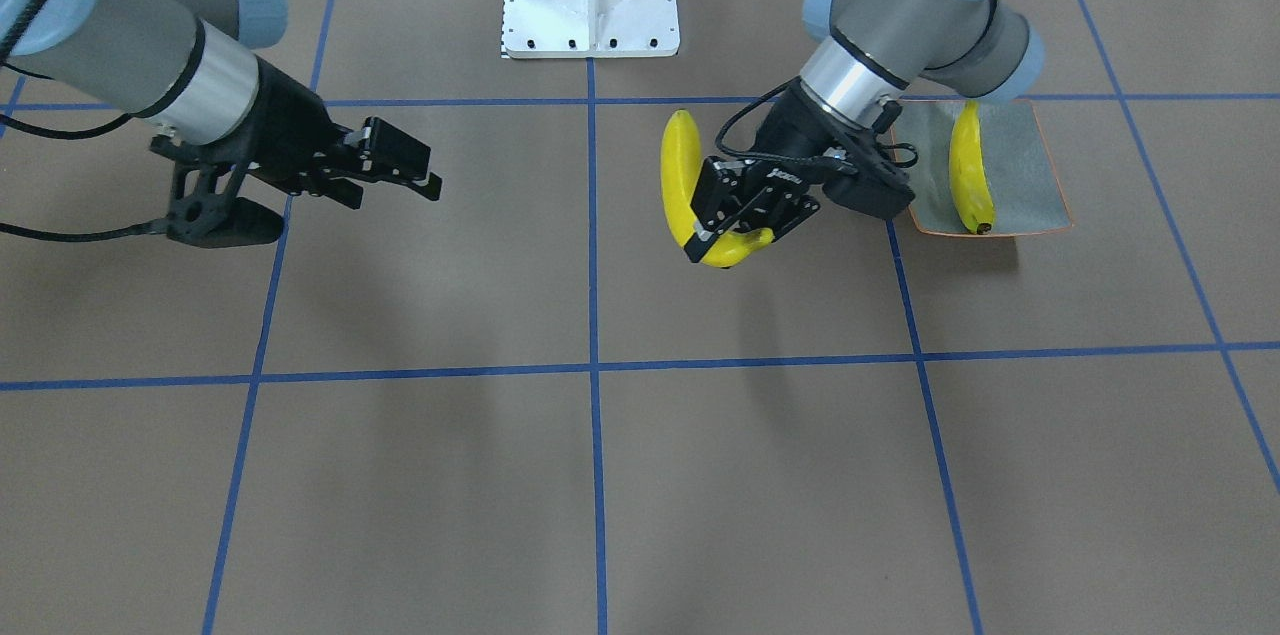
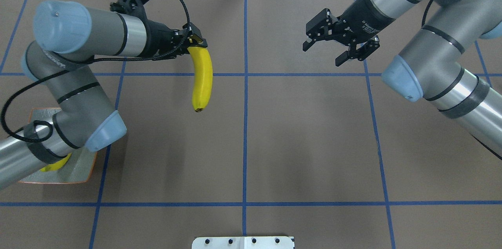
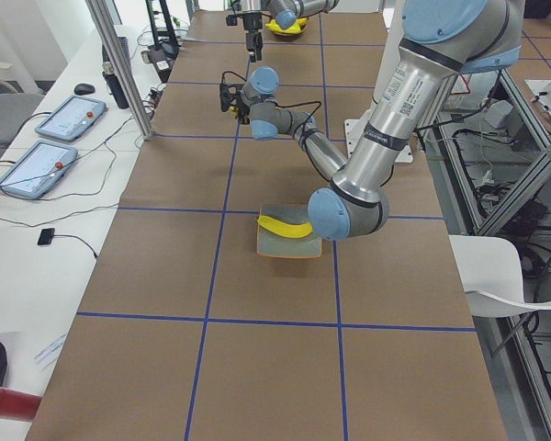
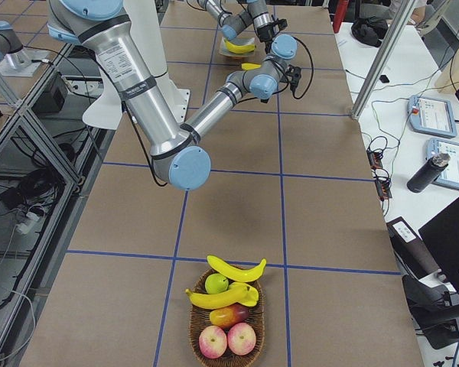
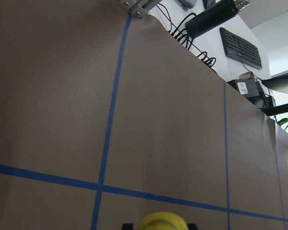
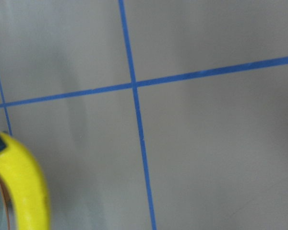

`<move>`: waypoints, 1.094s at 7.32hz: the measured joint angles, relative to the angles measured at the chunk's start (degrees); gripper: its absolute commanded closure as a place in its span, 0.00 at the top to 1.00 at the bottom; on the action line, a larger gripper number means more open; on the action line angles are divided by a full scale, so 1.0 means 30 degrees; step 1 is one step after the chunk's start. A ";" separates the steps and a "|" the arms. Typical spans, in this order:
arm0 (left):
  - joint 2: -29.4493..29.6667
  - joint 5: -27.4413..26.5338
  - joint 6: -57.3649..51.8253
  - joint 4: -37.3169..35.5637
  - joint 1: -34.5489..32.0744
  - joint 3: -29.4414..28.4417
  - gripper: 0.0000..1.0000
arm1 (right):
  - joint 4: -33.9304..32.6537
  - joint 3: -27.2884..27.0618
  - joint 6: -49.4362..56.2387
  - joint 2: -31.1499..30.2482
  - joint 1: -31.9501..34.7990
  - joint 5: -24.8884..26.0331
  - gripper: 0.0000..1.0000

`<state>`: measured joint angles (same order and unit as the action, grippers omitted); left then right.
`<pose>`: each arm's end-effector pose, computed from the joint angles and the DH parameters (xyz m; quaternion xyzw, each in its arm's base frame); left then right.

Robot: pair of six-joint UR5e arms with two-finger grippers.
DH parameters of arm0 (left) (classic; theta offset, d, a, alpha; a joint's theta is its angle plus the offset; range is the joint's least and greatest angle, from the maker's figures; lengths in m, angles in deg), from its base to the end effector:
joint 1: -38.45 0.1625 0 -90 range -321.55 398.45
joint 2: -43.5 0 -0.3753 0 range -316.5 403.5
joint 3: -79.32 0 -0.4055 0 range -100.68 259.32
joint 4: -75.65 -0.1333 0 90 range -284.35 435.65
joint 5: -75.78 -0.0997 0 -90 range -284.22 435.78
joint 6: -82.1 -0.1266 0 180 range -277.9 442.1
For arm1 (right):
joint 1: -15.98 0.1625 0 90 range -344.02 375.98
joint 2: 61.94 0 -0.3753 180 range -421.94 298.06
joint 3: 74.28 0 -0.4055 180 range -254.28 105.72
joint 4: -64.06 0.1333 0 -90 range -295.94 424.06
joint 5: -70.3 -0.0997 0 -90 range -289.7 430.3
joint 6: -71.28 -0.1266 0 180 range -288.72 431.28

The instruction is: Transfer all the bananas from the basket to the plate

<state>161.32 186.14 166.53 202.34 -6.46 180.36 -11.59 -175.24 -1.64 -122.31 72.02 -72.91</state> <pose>0.3837 -0.5085 0.1731 0.1307 0.6049 -0.1599 0.7690 -0.3159 -0.5261 0.1868 -0.0735 -0.5680 0.0698 0.8168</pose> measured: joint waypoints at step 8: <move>-0.8204 0.0576 -1.5801 -0.7846 -0.5268 0.3599 0.00 | -0.0152 0.0089 0.5004 -0.2908 0.1263 0.2860 1.00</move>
<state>136.71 187.87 119.13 178.80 -22.26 191.16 -12.05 -174.97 13.37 -131.04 75.81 -64.33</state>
